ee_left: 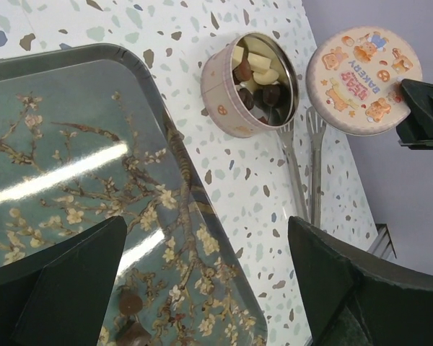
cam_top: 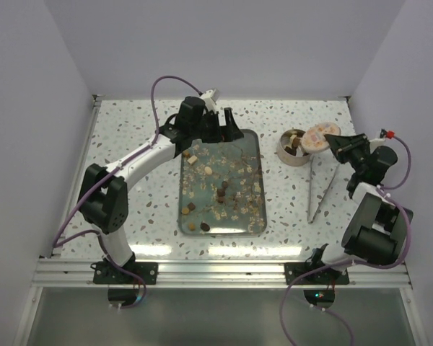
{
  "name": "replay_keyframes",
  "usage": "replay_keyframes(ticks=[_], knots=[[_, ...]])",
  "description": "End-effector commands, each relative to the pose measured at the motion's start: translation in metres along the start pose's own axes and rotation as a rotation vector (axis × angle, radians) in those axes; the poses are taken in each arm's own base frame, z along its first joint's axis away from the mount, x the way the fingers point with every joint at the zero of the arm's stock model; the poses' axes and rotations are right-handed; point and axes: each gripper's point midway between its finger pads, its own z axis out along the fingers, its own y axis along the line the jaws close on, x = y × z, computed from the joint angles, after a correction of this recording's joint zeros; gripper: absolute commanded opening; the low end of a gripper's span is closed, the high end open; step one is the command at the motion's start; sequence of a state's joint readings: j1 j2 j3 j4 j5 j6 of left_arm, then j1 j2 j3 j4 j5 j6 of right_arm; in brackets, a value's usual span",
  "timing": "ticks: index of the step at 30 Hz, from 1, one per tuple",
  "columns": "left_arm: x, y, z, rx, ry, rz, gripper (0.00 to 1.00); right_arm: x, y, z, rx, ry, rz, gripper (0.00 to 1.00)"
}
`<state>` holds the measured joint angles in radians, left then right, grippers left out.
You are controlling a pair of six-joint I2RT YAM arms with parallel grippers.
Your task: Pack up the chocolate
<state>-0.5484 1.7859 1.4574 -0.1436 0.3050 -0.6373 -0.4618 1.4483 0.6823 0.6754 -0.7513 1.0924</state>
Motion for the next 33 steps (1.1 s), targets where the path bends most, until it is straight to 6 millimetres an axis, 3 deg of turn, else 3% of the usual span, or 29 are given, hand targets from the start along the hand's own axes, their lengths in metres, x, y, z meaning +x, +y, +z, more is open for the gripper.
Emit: replay_keyframes(ticks=[1, 7, 11, 18, 33], knots=[[-0.018, -0.004, -0.008, -0.017, -0.042, 0.057, 0.99, -0.022, 0.010, -0.012, -0.087, -0.084, -0.042, 0.00], [-0.007, 0.002, -0.008, -0.026, -0.014, 0.068, 0.99, -0.041, 0.011, -0.015, -0.097, -0.153, -0.071, 0.00], [-0.009, 0.001, -0.007, -0.018, -0.023, 0.072, 0.99, -0.050, -0.008, -0.022, -0.001, -0.215, -0.109, 0.00], [-0.011, 0.003, -0.009, -0.038, -0.029, 0.076, 0.99, -0.064, -0.017, -0.028, 0.108, -0.264, -0.255, 0.00], [0.000, 0.007, -0.017, -0.044, -0.007, 0.069, 0.99, -0.072, -0.045, -0.018, 0.213, -0.235, -0.408, 0.00]])
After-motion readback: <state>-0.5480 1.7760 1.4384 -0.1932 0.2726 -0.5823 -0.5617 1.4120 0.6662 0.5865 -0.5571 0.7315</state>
